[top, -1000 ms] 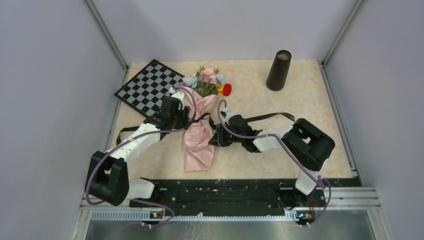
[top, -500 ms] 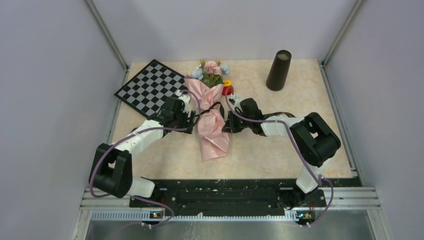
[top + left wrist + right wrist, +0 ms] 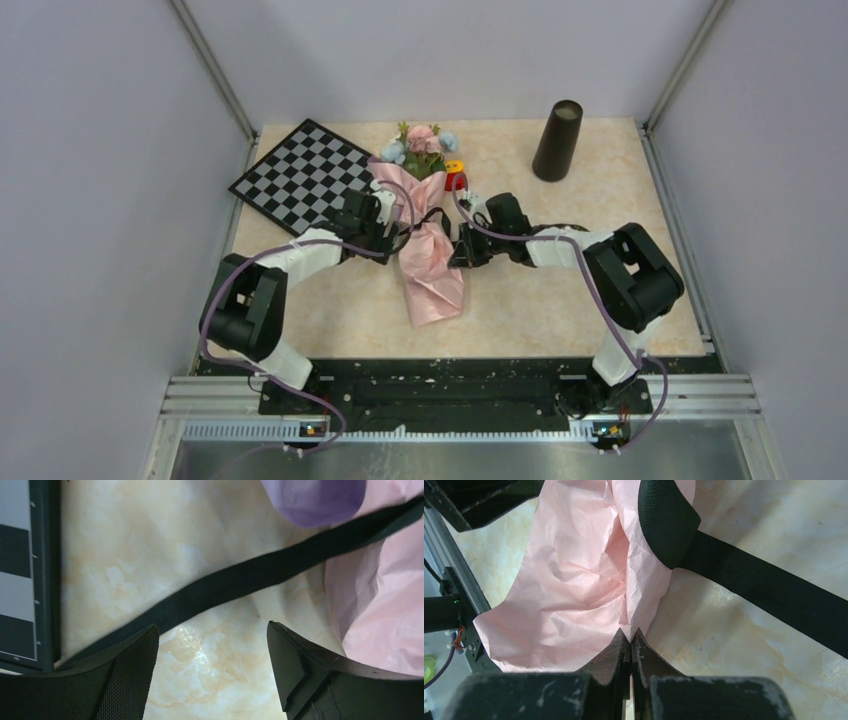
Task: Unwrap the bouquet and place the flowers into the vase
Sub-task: Untie the ribbon from the wrapping paper.
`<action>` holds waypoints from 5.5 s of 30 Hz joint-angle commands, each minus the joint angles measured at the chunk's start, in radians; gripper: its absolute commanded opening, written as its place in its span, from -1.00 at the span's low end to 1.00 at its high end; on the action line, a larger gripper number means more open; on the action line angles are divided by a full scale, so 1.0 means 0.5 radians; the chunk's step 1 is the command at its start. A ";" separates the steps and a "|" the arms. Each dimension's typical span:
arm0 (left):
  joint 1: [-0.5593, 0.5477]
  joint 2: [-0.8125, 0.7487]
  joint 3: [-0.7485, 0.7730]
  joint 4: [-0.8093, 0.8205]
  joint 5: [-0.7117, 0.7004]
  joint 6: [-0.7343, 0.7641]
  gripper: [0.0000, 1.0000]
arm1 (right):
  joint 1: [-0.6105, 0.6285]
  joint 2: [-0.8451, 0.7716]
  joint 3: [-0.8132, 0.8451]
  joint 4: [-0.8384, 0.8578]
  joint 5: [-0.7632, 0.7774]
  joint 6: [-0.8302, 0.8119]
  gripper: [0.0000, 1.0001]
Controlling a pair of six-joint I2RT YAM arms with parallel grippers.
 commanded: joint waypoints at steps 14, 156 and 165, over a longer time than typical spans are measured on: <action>-0.052 0.198 0.254 0.044 0.179 0.380 0.29 | -0.009 0.011 0.070 0.001 -0.134 -0.063 -1.00; 0.208 -0.669 0.321 -0.348 0.443 -0.469 -1.00 | 0.678 0.109 -0.093 0.608 0.687 0.122 -1.00; 0.339 -0.714 0.287 -0.289 0.493 -0.552 -1.00 | 0.678 0.119 -0.098 0.599 0.704 0.116 -1.00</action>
